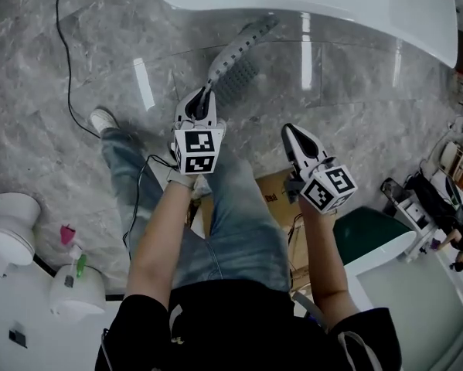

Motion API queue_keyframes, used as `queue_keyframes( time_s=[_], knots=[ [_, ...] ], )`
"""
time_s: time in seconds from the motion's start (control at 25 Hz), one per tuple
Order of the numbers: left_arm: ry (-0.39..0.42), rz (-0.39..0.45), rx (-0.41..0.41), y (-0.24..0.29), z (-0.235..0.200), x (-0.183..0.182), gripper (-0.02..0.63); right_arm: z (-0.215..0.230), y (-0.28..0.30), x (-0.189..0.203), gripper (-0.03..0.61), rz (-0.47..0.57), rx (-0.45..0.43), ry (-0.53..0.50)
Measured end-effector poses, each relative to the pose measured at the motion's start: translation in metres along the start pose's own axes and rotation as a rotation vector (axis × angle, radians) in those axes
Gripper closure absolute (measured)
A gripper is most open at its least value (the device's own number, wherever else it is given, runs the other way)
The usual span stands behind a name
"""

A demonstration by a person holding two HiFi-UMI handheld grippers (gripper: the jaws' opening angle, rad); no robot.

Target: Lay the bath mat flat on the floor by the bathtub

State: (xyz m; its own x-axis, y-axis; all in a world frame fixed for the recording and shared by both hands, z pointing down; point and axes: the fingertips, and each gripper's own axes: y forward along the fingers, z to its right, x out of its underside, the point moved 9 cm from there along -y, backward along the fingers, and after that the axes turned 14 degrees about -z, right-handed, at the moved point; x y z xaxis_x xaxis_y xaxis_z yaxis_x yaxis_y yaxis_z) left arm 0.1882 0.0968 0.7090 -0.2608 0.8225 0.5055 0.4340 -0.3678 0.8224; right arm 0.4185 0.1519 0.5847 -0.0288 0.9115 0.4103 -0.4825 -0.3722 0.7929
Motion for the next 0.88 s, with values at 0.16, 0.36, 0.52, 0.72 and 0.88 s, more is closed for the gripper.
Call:
queue_keyframes(
  time_s=[0.16, 0.36, 0.52, 0.72, 0.88],
  knots=[
    [0.027, -0.036, -0.026, 0.002, -0.036, 0.018, 0.563, -0.018, 0.027, -0.013, 0.554, -0.021, -0.002, -0.031],
    [0.056, -0.091, -0.042, 0.003, -0.080, 0.040, 0.563, -0.043, 0.054, -0.024, 0.554, -0.036, -0.003, -0.047],
    [0.072, -0.119, -0.048, 0.006, -0.117, 0.052, 0.563, -0.064, 0.073, -0.020, 0.554, -0.062, -0.003, -0.042],
    [0.119, -0.162, -0.062, 0.020, -0.163, 0.065, 0.563, -0.085, 0.097, -0.013, 0.554, -0.083, 0.005, -0.020],
    [0.228, -0.202, -0.063, 0.032, -0.201, 0.071, 0.561, -0.100, 0.121, -0.014, 0.554, -0.083, 0.025, 0.015]
  ],
)
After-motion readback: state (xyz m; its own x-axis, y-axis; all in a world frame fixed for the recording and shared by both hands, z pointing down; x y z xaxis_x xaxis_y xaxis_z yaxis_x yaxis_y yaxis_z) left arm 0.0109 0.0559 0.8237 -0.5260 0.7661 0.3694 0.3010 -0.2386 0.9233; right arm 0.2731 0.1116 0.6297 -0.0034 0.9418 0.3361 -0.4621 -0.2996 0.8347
